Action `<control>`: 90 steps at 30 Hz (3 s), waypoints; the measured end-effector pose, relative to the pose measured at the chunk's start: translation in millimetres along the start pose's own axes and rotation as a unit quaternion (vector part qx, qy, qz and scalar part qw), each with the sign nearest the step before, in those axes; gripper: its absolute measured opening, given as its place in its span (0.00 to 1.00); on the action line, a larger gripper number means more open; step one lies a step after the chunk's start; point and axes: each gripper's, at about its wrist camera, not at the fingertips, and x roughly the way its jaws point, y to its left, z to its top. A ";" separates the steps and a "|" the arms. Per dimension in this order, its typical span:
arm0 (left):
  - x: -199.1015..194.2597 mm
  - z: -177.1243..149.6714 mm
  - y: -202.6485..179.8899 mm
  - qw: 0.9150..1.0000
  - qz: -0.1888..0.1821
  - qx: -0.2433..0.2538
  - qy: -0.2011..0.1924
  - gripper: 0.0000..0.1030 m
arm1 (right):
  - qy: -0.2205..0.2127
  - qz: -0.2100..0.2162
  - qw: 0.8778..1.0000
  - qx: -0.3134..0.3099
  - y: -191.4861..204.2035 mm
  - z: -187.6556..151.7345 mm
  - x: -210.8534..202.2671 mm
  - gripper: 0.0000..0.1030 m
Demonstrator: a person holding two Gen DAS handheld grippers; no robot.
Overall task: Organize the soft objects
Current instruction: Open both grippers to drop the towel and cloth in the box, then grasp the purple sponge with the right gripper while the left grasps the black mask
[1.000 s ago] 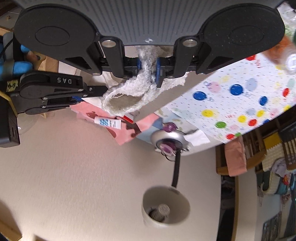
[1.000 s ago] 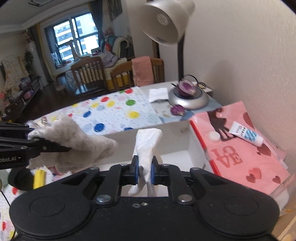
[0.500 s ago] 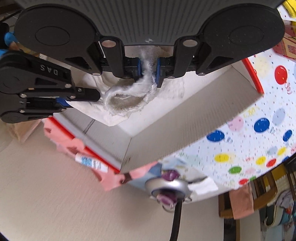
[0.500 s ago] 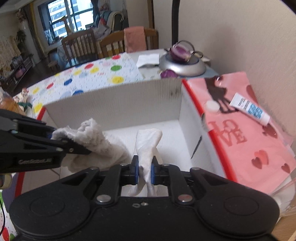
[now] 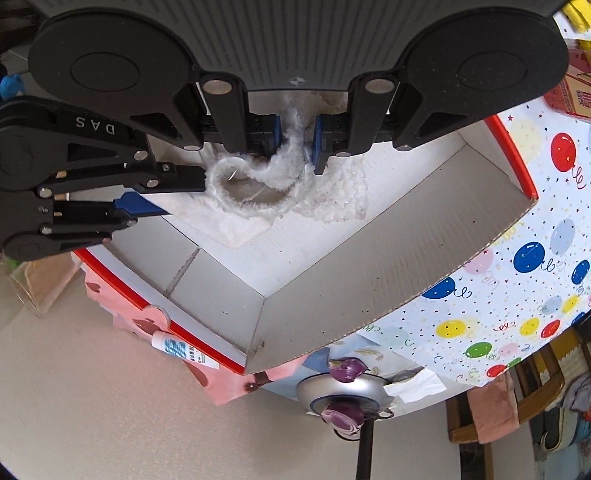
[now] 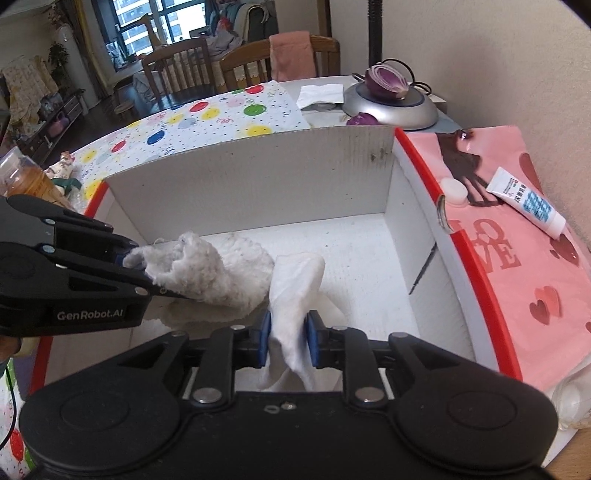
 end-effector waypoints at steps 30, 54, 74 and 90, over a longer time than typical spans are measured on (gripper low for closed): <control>-154.7 -53.3 22.4 0.989 0.011 -0.016 -0.148 0.68 | -0.126 0.026 0.991 -0.025 76.0 4.8 -119.7 0.66; -269.4 -168.8 139.1 0.965 0.064 -0.130 -0.220 0.97 | -0.104 0.057 0.993 -0.016 232.0 -33.2 -95.2 0.89; -239.8 -235.1 221.1 0.961 0.128 -0.163 -0.184 1.00 | -0.029 -0.033 0.997 0.056 284.1 -51.0 6.3 1.00; -177.0 -253.2 255.1 0.965 0.132 -0.186 -0.132 0.99 | 0.045 -0.076 0.994 0.070 298.6 -61.3 57.8 0.99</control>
